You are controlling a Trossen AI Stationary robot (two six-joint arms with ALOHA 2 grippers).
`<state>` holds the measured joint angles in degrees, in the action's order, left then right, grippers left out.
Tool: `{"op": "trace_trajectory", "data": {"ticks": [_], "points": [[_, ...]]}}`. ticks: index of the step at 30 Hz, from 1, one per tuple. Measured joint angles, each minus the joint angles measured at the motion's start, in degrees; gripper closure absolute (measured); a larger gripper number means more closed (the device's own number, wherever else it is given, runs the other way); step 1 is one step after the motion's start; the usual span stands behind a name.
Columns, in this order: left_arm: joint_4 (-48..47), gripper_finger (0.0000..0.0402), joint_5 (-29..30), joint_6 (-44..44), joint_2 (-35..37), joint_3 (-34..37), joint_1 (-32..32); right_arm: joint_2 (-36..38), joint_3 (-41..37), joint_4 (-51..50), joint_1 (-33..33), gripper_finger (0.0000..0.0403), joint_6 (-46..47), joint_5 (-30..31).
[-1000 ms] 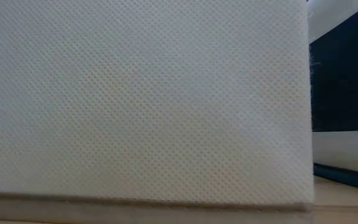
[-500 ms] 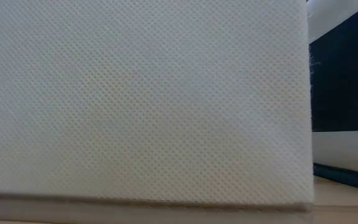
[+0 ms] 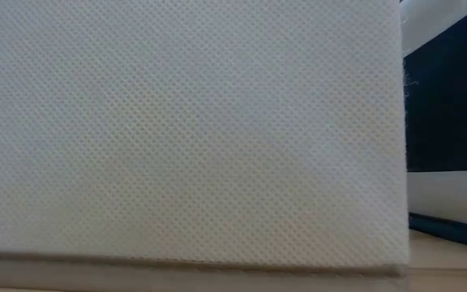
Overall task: Sort clothes
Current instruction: Put the brown shorts into the white laundry bin
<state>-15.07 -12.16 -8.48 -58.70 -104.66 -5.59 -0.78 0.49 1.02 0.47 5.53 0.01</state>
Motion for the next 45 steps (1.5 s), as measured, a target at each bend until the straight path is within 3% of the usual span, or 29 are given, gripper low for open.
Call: {"op": "trace_trajectory", "data": {"ticks": [7, 13, 15, 18, 23, 26, 32, 36, 38, 42, 45], "points": [[-8.4, 0.0401, 1.3, -1.0, -2.9, -0.9, -8.8, 0.0, 0.0, 0.0, 0.0, 0.0402, 0.0, 0.0], [-29.8, 0.0401, 22.3, -4.8, -5.3, -0.2, -9.9, 0.0, 0.0, 0.0, 0.0, 0.0402, 0.0, 0.0], [-32.0, 0.0402, 29.6, -4.5, -6.7, 0.9, -9.8, 0.0, 0.0, 0.0, 0.0, 0.0402, 0.0, 0.0], [-29.3, 0.0401, 33.2, 0.3, -9.6, 1.2, -8.8, 0.0, 0.0, 0.0, 0.0, 0.0402, 0.0, 0.0], [-15.5, 0.0401, 27.6, 13.2, -13.1, 1.0, -8.2, 0.0, 0.0, 0.0, 0.0, 0.0402, 0.0, 0.0], [-17.3, 0.0401, 24.6, 15.3, -15.1, 1.0, -8.6, 0.0, 0.0, 0.0, 0.0, 0.0402, 0.0, 0.0], [-36.5, 0.0401, 16.2, -1.2, -16.5, 1.1, -11.6, 0.0, 0.0, 0.0, 0.0, 0.0402, 0.0, 0.0], [-38.0, 0.0401, 1.1, -14.1, -19.4, 1.1, -16.0, 0.0, 0.0, 0.0, 0.0, 0.0402, 0.0, 0.0], [-36.7, 0.0401, -2.4, -18.1, -21.3, 1.1, -18.5, 0.0, 0.0, 0.0, 0.0, 0.0402, 0.0, 0.0], [-40.4, 0.0401, -3.9, -21.6, -26.6, 1.0, -21.8, 0.0, 0.0, 0.0, 0.0, 0.0402, 0.0, 0.0], [-47.5, 0.0401, -1.6, -21.7, -31.6, 1.1, -22.3, 0.0, 0.0, 0.0, 0.0, 0.0402, 0.0, 0.0]]}}
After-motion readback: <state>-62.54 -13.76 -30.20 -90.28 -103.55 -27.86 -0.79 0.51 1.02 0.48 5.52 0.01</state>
